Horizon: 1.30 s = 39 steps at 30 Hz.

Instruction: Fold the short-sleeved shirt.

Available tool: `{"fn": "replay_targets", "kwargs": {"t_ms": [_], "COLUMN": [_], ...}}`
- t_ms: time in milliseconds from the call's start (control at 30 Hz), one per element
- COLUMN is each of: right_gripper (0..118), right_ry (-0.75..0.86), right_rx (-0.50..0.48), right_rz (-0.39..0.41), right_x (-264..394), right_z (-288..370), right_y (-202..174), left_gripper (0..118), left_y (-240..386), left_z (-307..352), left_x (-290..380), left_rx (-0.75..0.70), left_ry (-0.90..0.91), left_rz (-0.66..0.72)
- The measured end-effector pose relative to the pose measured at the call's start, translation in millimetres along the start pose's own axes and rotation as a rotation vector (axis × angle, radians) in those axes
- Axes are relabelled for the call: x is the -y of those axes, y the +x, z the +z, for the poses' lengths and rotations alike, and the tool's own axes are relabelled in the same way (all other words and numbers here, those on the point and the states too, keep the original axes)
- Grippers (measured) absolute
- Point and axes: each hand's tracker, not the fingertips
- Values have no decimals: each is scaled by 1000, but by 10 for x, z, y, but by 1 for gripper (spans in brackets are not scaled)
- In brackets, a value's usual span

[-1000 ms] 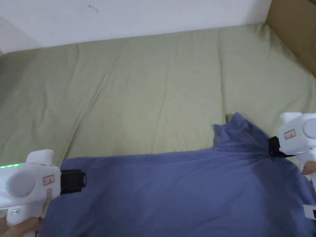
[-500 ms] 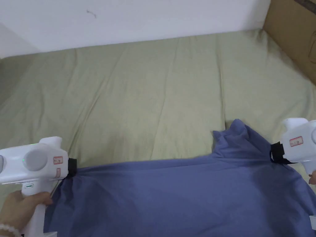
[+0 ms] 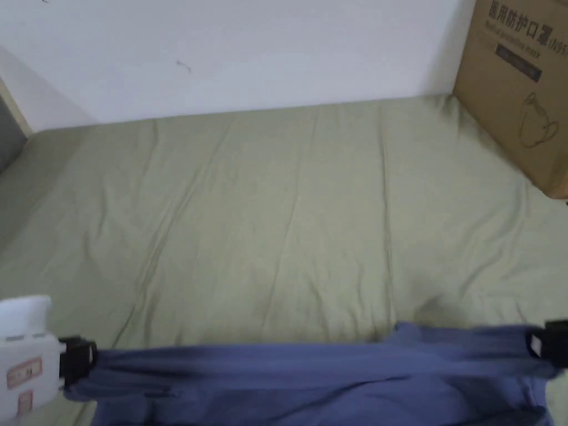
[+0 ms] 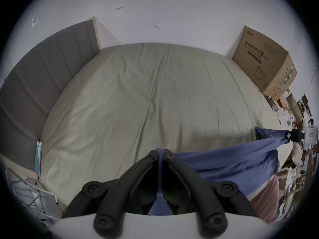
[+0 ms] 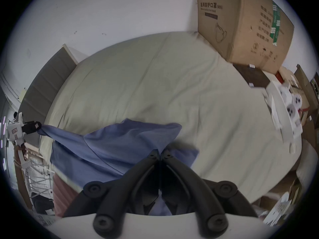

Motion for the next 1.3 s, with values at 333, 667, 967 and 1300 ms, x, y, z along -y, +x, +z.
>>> {"fn": "replay_targets", "kwargs": {"t_ms": [333, 667, 967, 1300], "right_gripper": [4, 25, 0, 0], "right_ry": [-164, 65, 83, -12], "right_rx": [58, 57, -103, -197], "right_rz": [-68, 75, 101, 202], "right_x": [1398, 989, 893, 1060], "right_z": [-178, 118, -252, -569], "right_y": [16, -753, -1722, -2186], "left_gripper": [19, 7, 21, 115], "left_y": [-148, -235, -547, -750], "left_z": [-209, 245, 270, -293], "left_x": [1203, 1175, 1390, 1640], "left_rx": [-48, 27, 114, 379], "left_ry": [-224, -100, -32, -109], "left_rz": [37, 162, 418, 743]}}
